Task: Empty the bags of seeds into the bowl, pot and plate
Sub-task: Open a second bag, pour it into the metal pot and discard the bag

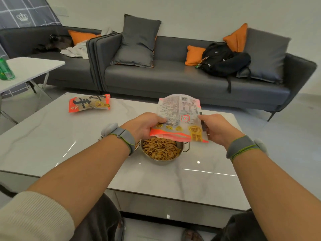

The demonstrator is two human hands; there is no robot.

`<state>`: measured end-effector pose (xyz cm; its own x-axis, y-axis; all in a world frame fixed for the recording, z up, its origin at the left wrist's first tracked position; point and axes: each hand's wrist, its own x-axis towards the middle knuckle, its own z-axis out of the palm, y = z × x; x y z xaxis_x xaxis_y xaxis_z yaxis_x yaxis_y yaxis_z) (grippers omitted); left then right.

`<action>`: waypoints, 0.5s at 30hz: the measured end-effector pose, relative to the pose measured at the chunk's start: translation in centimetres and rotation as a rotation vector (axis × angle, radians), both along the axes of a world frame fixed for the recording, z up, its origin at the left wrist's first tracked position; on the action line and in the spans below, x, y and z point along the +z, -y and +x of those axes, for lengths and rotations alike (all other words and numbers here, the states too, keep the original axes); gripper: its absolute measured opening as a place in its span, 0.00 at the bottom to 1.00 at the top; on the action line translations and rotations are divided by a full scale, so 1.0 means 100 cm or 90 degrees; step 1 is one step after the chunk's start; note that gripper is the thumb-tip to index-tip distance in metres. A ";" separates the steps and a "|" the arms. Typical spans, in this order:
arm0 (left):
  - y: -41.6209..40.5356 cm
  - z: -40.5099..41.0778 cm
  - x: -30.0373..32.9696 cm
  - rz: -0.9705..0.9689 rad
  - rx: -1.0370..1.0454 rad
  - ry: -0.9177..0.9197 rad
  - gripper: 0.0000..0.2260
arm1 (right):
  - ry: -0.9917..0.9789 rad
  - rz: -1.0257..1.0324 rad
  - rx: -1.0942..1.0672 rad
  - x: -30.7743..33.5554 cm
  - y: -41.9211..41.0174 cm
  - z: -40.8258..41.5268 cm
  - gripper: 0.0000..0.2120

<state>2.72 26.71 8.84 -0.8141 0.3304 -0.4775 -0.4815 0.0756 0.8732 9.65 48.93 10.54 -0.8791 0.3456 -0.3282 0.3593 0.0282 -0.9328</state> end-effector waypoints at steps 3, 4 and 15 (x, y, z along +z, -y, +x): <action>-0.020 0.028 0.011 -0.024 -0.054 -0.017 0.10 | -0.010 0.036 -0.073 0.010 -0.019 0.036 0.06; -0.022 0.029 0.010 -0.029 -0.058 -0.021 0.10 | -0.001 0.040 -0.078 0.007 -0.021 0.037 0.06; -0.105 0.066 -0.002 -0.116 -0.223 -0.130 0.15 | 0.158 0.340 -0.101 0.010 -0.064 0.135 0.07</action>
